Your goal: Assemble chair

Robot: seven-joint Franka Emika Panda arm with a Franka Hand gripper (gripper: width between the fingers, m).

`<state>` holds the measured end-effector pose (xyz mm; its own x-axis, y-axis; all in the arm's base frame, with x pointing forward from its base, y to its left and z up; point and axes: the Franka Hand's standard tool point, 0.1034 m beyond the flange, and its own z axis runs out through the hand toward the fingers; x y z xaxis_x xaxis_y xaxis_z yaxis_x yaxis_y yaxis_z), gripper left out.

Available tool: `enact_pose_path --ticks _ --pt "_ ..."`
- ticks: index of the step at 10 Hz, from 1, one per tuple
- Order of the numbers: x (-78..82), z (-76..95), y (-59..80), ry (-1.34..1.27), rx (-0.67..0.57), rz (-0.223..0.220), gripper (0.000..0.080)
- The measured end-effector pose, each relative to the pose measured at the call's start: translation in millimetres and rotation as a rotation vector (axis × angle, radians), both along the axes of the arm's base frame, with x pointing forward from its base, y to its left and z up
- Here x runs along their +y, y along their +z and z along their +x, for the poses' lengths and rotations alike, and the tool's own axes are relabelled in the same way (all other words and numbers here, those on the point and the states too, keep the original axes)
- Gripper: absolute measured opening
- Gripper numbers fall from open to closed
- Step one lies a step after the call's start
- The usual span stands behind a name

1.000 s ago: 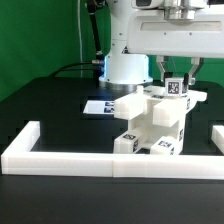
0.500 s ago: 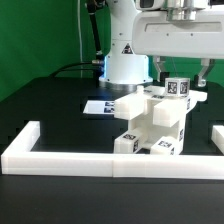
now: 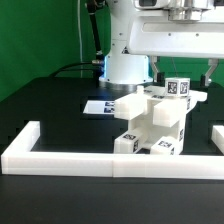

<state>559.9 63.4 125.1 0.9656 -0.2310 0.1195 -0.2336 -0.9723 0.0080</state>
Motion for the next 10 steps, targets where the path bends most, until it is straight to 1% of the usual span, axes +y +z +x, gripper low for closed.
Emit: enact_pose_path --ticks 2,4,8,10 --pt "1.2 1.9 2.5 0.158 -0.010 -0.018 0.0649" --pt "1.0 1.9 1.9 0.341 -0.002 -0.046 0.0649" --pt "-3.3 2.2 1.4 0.550 0.008 -0.076 0.0649" --pt "-5.5 2.4 1.2 0.687 0.018 -0.101 0.0649"
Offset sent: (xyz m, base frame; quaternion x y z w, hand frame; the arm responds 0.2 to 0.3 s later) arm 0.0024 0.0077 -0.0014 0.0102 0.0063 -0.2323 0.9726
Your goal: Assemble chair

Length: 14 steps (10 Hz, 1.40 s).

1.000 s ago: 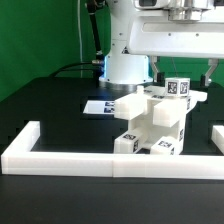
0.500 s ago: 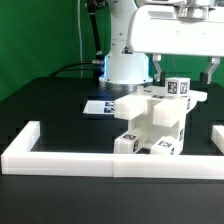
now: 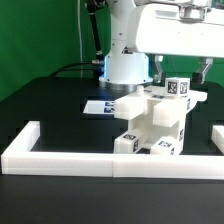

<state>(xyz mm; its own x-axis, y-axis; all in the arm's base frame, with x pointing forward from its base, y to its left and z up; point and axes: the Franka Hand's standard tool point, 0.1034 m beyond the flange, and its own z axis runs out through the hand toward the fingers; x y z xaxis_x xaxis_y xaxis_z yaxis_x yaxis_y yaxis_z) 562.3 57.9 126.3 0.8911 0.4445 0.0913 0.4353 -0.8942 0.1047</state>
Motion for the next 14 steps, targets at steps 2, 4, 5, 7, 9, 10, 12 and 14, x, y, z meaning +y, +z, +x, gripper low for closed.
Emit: enact_pose_path --ticks 2,4,5,7,9,10,12,14 --pt "-0.7 -0.1 -0.4 0.005 0.001 -0.001 0.0386" --pt "-0.8 0.0 -0.3 0.005 0.001 -0.001 0.0285" --pt "-0.8 0.0 -0.3 -0.001 0.001 0.000 0.0285" --pt "-0.8 0.0 -0.4 -0.035 -0.001 0.005 0.0285" --pt "-0.6 -0.1 -0.5 -0.186 -0.009 0.026 0.0285" --pt "-0.5 -0.1 -0.6 -0.262 -0.013 0.035 0.0287" --pt "-0.3 -0.1 -0.7 -0.400 -0.020 0.054 0.0288" --pt "0.2 -0.2 -0.9 -0.582 -0.029 0.079 0.0288"
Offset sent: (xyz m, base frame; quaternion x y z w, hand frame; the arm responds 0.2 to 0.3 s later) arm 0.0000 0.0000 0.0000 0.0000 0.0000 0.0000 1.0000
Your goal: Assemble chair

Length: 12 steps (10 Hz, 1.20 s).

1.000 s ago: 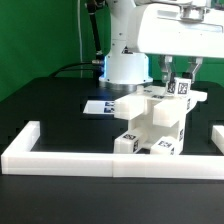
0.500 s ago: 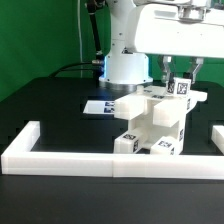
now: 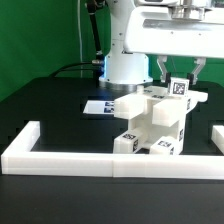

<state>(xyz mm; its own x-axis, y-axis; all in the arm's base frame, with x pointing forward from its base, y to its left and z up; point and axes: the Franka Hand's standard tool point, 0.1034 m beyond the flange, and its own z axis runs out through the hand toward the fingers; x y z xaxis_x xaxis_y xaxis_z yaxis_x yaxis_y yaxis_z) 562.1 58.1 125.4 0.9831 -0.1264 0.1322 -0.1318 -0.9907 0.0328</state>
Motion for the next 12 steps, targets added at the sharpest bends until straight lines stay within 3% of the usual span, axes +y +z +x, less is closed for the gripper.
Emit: enact_pose_path --ticks 2,7,12 --pt "0.1 0.0 -0.1 -0.126 -0.006 0.017 0.0288" --pt "-5.3 0.7 -0.8 -0.487 -0.012 0.134 0.0288" --pt "-5.5 1.2 -1.1 -0.835 -0.011 0.198 0.0288"
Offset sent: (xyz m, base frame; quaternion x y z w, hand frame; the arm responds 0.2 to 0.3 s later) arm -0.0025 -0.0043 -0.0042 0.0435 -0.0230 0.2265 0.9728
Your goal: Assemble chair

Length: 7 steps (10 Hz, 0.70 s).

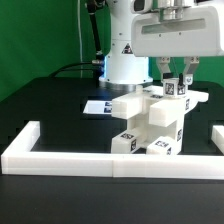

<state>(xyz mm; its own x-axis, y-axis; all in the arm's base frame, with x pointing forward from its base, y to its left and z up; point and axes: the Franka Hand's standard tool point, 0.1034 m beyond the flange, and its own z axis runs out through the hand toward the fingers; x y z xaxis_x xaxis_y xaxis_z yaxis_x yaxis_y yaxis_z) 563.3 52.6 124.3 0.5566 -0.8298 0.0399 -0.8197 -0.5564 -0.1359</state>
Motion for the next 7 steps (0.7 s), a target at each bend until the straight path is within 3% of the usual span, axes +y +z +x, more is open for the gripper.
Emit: enact_pose_path --ticks 3,5,6,7 --pt "0.5 0.2 0.0 -0.189 0.008 0.030 0.0288" --pt "0.5 0.1 -0.1 -0.174 0.008 0.027 0.0288" --pt "1.0 -0.1 -0.1 -0.149 0.007 0.024 0.0482" --pt "5.8 -1.5 -0.4 -0.120 0.017 0.016 0.0482"
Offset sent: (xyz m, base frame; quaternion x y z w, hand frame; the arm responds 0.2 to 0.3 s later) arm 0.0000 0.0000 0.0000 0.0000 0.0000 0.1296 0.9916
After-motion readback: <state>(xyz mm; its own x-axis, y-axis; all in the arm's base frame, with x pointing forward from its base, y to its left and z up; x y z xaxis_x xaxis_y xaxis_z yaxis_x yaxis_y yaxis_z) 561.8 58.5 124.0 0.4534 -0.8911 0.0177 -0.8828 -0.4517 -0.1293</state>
